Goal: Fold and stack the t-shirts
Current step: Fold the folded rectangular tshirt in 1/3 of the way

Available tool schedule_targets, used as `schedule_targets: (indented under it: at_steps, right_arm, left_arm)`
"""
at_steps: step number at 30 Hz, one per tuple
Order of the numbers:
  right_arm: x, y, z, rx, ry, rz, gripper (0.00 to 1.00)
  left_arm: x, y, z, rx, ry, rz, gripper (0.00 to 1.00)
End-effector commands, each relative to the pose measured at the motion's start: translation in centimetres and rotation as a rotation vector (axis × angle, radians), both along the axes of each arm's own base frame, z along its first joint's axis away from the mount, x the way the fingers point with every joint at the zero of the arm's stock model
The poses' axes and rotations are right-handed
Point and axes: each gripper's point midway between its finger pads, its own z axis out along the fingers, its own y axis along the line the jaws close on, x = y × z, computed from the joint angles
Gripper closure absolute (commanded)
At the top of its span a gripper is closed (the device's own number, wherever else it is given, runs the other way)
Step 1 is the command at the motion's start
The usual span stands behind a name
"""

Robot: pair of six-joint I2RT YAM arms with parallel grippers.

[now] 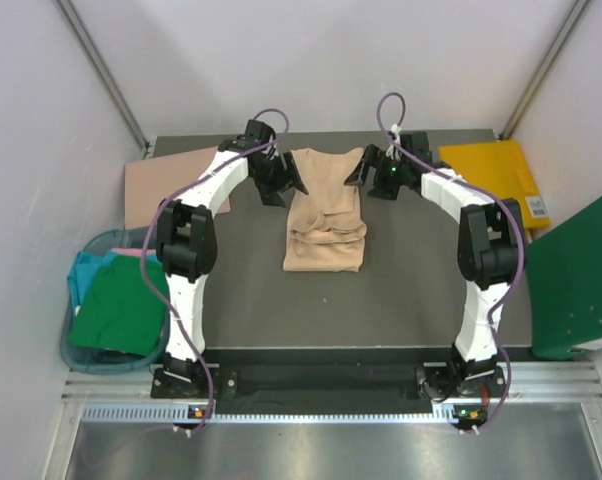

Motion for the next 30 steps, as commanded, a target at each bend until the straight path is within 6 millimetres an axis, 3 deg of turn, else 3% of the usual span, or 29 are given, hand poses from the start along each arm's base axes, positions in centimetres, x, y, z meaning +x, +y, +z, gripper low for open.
schedule_targets:
  at_steps: [1, 3, 4, 5, 6, 7, 8, 9, 10, 12, 16, 22, 26, 30]
  right_arm:
    - [2.1, 0.7, 6.7, 0.047, -0.185, 0.010, 0.03]
    - [1.6, -0.2, 8.6, -0.025, -0.242, 0.011, 0.04]
    - [0.3, -0.6, 8.1, -0.066, -0.203, 0.020, 0.07]
    - [-0.5, -1.2, 9.3, -0.098, -0.226, 0.018, 0.10]
    - [-1.4, -1.5, 9.4, -0.144, -0.248, 0.059, 0.32]
    - [-3.5, -1.3, 8.5, -0.178, -0.203, 0.109, 0.61]
    - [-4.6, -1.5, 9.4, -0.219, -0.229, 0.126, 0.98]
    - [-5.7, -1.5, 9.3, -0.282, -0.253, 0.172, 1.00]
    - [-7.8, -0.7, 8.1, -0.336, -0.231, 0.226, 1.00]
    - [-10.1, 0.0, 8.4, -0.389, -0.267, 0.296, 1.00]
    - [-15.3, 2.3, 5.6, -0.410, -0.205, 0.434, 1.00]
    - [-19.7, 4.5, 1.2, -0.423, -0.103, 0.564, 1.00]
    - [-19.7, 5.2, -1.4, -0.440, -0.071, 0.582, 1.00]
    - [-17.0, 5.9, -2.5, -0.488, -0.087, 0.564, 1.00]
  left_arm:
    - [1.9, -1.3, 5.5, -0.103, -0.153, -0.030, 0.24]
    - [1.4, -0.5, 6.0, -0.059, -0.156, -0.027, 0.23]
    - [1.1, 0.0, 6.0, -0.032, -0.165, -0.037, 0.23]
    - [0.5, 0.4, 5.5, -0.010, -0.154, -0.043, 0.23]
    - [0.0, 0.9, 6.3, 0.006, -0.170, -0.051, 0.23]
    - [-0.5, 1.9, 5.8, 0.060, -0.169, -0.049, 0.23]
    - [-1.4, 2.6, 4.9, 0.092, -0.146, -0.049, 0.23]
    - [-2.0, 3.2, 5.5, 0.116, -0.166, -0.044, 0.23]
    - [-2.8, 4.4, 4.3, 0.168, -0.138, -0.032, 0.22]
    - [-3.7, 5.7, 4.4, 0.206, -0.131, -0.009, 0.21]
    - [-5.1, 8.1, 2.7, 0.270, -0.065, 0.043, 0.21]
    - [-5.2, 9.6, 1.5, 0.299, -0.014, 0.094, 0.21]
    - [-5.1, 9.7, 0.5, 0.311, 0.022, 0.092, 0.21]
    - [-5.2, 9.7, 0.2, 0.312, 0.033, 0.091, 0.21]
